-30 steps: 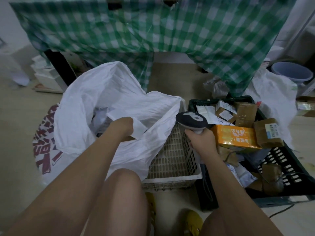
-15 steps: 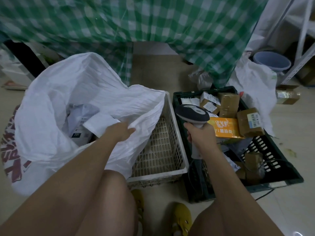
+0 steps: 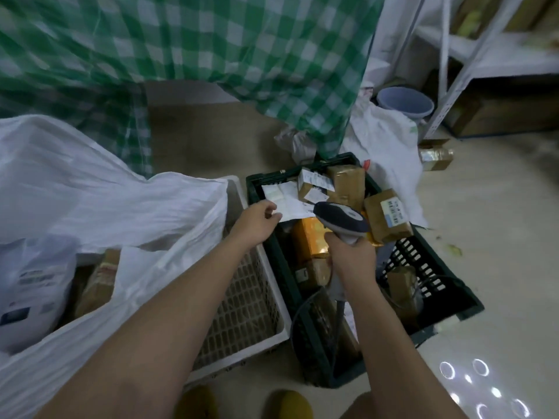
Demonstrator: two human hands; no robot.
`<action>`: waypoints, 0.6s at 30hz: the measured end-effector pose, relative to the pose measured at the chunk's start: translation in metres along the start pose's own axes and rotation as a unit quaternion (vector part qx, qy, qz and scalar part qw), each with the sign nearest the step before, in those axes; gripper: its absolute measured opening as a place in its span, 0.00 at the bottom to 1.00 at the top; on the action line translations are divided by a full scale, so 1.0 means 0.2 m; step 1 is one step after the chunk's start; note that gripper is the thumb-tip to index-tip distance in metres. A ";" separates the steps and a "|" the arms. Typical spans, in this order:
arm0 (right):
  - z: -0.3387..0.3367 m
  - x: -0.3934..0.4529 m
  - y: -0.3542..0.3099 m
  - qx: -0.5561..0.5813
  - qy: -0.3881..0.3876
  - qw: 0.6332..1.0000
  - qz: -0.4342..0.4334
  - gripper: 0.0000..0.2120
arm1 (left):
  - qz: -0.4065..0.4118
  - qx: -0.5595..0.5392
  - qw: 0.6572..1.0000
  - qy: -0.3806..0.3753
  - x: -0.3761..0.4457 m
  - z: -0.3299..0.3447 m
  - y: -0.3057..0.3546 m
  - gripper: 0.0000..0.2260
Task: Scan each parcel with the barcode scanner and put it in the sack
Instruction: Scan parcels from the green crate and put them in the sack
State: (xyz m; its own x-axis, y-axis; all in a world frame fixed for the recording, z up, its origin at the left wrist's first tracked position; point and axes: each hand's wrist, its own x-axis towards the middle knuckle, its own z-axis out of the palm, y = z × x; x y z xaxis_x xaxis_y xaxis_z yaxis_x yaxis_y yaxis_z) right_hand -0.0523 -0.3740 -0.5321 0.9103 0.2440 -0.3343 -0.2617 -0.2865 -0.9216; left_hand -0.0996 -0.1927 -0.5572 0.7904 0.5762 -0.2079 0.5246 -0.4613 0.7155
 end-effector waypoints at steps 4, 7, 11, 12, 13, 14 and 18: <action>-0.05 0.14 0.07 0.050 0.068 0.996 0.020 0.07 | 0.006 -0.018 1.000 -0.011 0.26 0.21 0.10 0.21; -0.04 0.25 0.13 0.063 0.083 0.994 0.039 0.08 | 0.000 -0.033 0.999 -0.010 0.47 0.34 0.15 0.22; 0.00 0.36 0.16 0.093 0.075 0.989 0.081 0.09 | -0.059 -0.081 0.995 0.010 0.73 0.48 0.14 0.20; 0.02 0.37 0.17 0.095 0.072 0.989 0.086 0.09 | -0.075 -0.100 0.992 0.016 0.77 0.51 0.14 0.20; 0.04 0.38 0.17 0.095 0.069 0.989 0.087 0.09 | -0.094 -0.118 0.988 0.023 0.81 0.53 0.14 0.21; 0.06 0.38 0.18 0.093 0.067 0.990 0.085 0.09 | -0.112 -0.125 0.985 0.029 0.85 0.54 0.14 0.23; 0.11 0.38 0.19 0.061 0.051 0.994 0.075 0.08 | -0.161 -0.147 0.976 0.010 0.94 0.56 0.15 0.28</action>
State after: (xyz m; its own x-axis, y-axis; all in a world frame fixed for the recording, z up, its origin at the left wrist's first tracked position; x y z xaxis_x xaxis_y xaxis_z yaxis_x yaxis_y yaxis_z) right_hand 0.0006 -0.3465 -0.5975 0.8846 0.1098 -0.4531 -0.4275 -0.1969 -0.8823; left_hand 0.1003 -0.1729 -0.6503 0.5920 0.6733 -0.4430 0.6287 -0.0419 0.7765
